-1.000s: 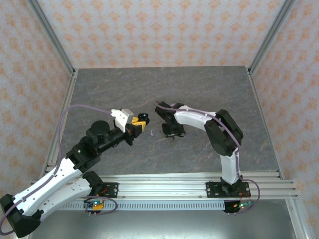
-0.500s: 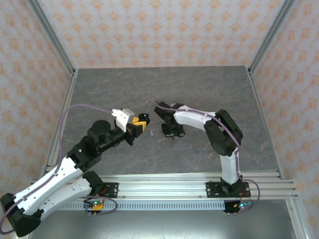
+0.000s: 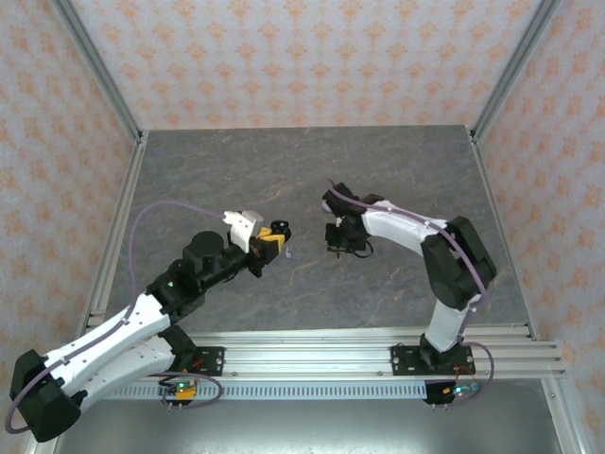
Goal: Insert wireless bluetooth earbuds into charging case
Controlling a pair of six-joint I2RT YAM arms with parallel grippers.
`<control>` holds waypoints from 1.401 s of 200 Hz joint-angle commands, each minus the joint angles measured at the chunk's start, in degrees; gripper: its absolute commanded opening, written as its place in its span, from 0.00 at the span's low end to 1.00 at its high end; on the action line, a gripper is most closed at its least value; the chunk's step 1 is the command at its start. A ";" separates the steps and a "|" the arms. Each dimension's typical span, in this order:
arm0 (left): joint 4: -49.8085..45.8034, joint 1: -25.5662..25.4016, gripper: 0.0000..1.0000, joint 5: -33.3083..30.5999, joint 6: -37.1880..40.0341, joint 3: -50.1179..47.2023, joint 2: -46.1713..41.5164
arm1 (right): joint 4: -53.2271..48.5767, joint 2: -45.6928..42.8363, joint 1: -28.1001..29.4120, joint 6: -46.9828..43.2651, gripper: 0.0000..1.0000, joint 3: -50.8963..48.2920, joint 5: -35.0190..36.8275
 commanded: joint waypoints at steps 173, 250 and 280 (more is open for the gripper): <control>36.07 -0.32 0.06 4.36 2.57 -3.22 20.91 | 19.50 -30.56 -3.09 3.49 0.20 -3.95 -14.43; 35.43 -1.52 0.06 6.22 2.36 0.61 24.63 | 17.80 -28.34 1.81 0.43 0.20 0.47 -11.34; 35.36 -1.70 0.06 6.17 1.25 1.66 25.87 | 16.92 -27.80 3.00 -0.85 0.20 1.59 -10.17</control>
